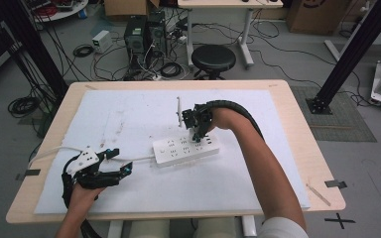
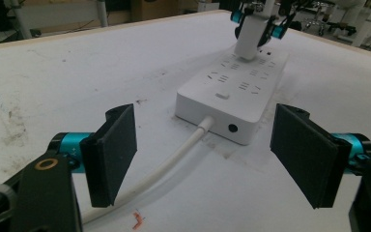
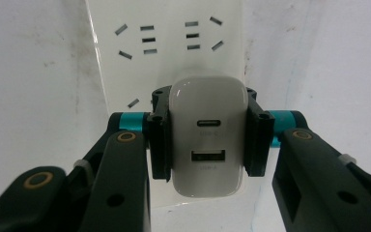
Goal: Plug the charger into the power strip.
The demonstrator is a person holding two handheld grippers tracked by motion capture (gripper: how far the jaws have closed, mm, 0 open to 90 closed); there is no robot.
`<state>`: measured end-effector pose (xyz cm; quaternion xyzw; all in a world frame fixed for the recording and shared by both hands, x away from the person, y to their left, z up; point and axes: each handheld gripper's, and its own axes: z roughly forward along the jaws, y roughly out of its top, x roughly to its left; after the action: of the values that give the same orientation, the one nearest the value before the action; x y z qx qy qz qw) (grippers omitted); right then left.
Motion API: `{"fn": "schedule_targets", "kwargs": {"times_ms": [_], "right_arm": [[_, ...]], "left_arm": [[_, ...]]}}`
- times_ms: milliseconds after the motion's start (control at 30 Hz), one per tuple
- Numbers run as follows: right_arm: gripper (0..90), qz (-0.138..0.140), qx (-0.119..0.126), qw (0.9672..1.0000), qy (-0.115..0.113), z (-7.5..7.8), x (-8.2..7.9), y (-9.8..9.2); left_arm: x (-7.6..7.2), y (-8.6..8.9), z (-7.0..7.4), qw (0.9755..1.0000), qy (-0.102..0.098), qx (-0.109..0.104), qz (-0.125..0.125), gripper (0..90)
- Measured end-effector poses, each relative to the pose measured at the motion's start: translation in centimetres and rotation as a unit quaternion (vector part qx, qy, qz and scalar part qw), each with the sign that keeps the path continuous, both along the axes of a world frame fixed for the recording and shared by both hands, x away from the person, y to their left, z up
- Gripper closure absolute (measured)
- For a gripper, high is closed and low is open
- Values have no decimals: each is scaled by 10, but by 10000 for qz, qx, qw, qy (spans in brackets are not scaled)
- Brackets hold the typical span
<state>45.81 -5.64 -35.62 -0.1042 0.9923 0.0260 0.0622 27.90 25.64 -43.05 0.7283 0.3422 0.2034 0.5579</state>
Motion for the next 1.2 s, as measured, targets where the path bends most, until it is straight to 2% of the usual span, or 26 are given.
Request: {"fn": "schedule_targets", "kwargs": {"times_ms": [100, 267, 533, 700, 833, 933, 1200], "right_arm": [[636, -75, -21, 10000, 53, 0, 2, -1], [637, -52, -1, 10000, 51, 0, 2, -1], [637, -41, -81, 10000, -27, -1, 0, 1], [637, -36, -90, 10000, 7, -1, 1, 2], [636, 90, -309, 9995, -39, -4, 0, 9], [636, 56, -225, 9997, 62, -4, 3, 7], [637, 51, -323, 9995, 53, -6, 3, 10]], "left_arm": [[0, 1, 0, 10000, -5, -1, 17, 247], [1, 0, 1, 10000, -4, -46, 27, 247], [0, -2, 2, 10000, -32, -22, 2, 247], [0, -2, 3, 10000, -33, -4, -4, 247], [0, -1, 3, 10000, -14, 13, 12, 247], [0, 2, 4, 10000, -4, 21, 46, 247], [0, 3, 5, 10000, -1, -30, 94, 247]]}}
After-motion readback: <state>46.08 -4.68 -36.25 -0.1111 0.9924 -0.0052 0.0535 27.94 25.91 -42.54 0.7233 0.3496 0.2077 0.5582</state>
